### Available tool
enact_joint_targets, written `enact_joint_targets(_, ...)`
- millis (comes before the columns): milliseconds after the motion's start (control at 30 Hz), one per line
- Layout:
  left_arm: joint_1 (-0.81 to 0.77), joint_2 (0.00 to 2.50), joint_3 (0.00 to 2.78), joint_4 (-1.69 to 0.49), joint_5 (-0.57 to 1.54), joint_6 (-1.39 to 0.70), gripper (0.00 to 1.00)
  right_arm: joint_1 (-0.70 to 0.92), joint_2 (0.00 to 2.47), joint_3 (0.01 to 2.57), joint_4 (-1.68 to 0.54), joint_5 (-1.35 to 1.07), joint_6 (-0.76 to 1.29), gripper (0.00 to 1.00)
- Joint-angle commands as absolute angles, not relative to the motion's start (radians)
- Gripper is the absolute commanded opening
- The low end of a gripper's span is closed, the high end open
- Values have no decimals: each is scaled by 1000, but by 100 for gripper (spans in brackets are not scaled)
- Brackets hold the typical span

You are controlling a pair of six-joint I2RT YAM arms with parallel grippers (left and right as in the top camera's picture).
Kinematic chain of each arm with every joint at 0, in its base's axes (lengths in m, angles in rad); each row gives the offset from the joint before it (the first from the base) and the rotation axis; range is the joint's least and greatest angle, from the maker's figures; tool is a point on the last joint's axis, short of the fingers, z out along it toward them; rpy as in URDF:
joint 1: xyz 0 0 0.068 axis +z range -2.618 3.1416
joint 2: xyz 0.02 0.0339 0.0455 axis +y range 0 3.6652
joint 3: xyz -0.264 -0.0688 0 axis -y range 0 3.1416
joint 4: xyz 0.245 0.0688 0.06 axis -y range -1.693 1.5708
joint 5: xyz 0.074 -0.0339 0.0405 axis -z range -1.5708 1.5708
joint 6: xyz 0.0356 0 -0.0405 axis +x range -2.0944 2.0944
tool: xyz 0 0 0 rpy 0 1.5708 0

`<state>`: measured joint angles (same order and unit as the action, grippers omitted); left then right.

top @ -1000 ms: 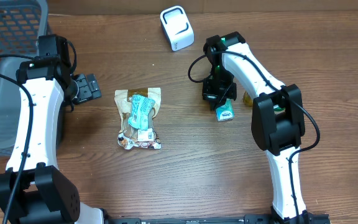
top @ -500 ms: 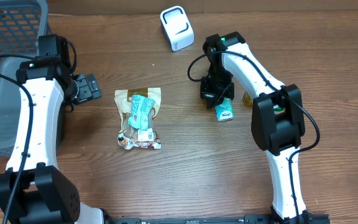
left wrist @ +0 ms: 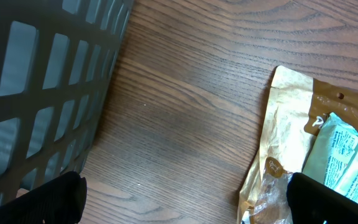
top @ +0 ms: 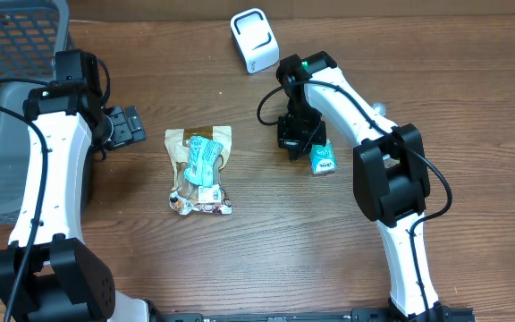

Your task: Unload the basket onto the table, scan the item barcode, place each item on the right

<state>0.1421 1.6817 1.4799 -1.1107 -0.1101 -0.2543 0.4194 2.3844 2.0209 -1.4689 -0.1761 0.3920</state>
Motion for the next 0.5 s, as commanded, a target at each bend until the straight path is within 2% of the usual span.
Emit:
enact_joint_targets(0, 144, 1666, 1500, -1111, -123, -243, 100, 416, 2379, 2015, -1468, -115, 397, 4)
enact_joint_targets(467, 144, 1666, 1500, -1111, -123, -243, 100, 416, 2379, 2015, -1479, -14, 398, 4)
